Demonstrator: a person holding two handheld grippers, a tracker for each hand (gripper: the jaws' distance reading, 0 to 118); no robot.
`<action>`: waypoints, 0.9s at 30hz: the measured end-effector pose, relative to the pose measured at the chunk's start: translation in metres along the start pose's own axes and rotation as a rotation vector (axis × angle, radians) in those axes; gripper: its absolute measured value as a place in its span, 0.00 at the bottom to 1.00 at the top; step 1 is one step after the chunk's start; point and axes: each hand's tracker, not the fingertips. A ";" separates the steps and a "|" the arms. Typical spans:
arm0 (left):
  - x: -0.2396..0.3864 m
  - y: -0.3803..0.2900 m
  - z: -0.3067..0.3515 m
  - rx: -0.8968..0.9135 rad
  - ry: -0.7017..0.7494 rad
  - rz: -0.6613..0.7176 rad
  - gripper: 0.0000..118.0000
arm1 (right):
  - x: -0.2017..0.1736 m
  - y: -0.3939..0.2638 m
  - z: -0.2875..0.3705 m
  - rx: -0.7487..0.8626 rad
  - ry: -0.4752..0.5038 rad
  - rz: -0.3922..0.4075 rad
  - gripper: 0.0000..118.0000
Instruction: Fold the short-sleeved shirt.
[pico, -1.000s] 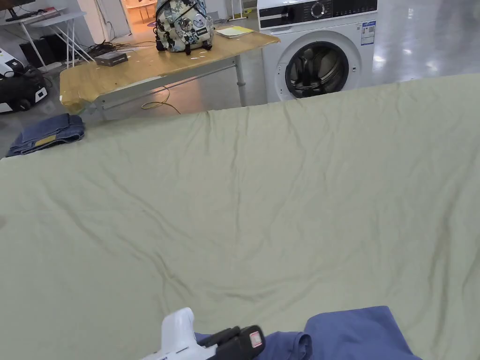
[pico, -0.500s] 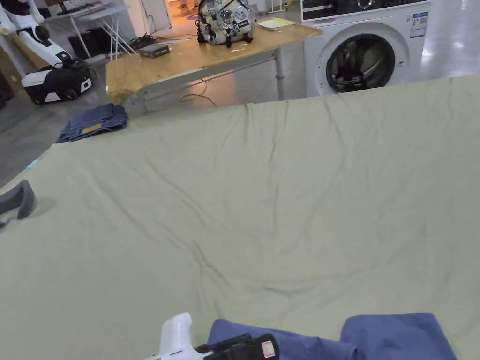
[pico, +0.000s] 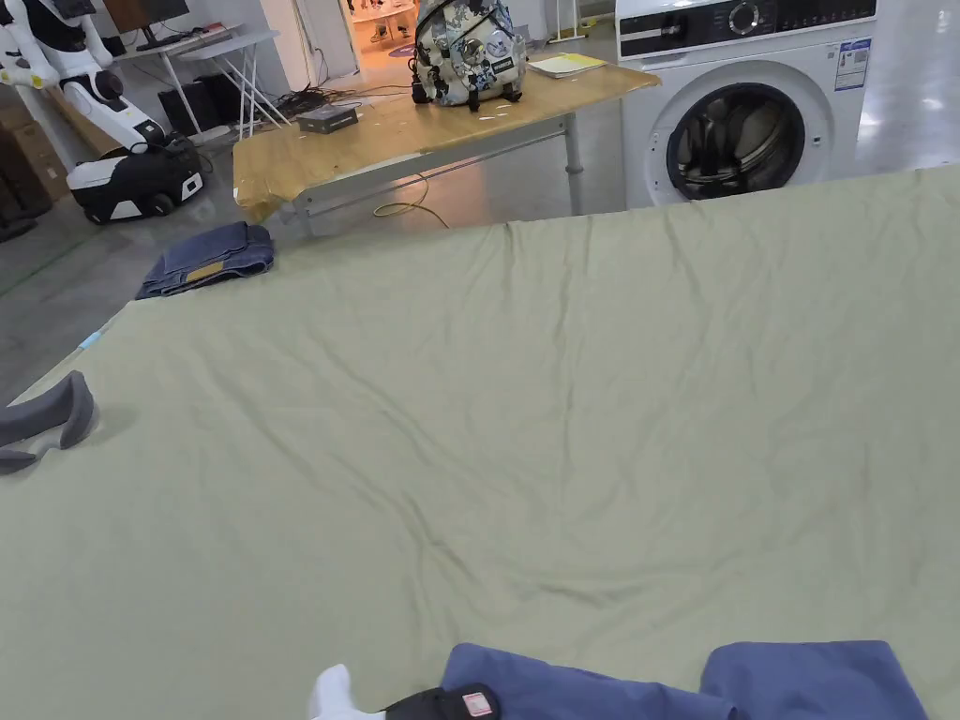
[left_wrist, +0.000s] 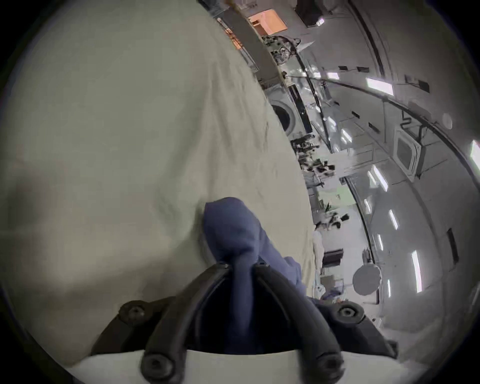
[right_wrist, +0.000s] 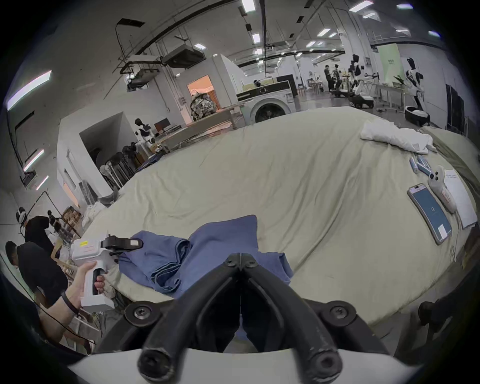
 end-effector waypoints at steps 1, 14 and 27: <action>0.004 0.001 0.012 0.044 -0.025 0.025 0.03 | 0.001 0.000 0.002 0.002 -0.009 -0.001 0.00; 0.152 -0.052 -0.056 -0.150 -0.033 -0.591 0.03 | 0.007 0.000 0.006 0.016 -0.029 -0.018 0.00; 0.164 -0.085 -0.121 -0.306 -0.107 -0.598 0.17 | 0.020 -0.017 0.013 -0.015 -0.076 -0.078 0.00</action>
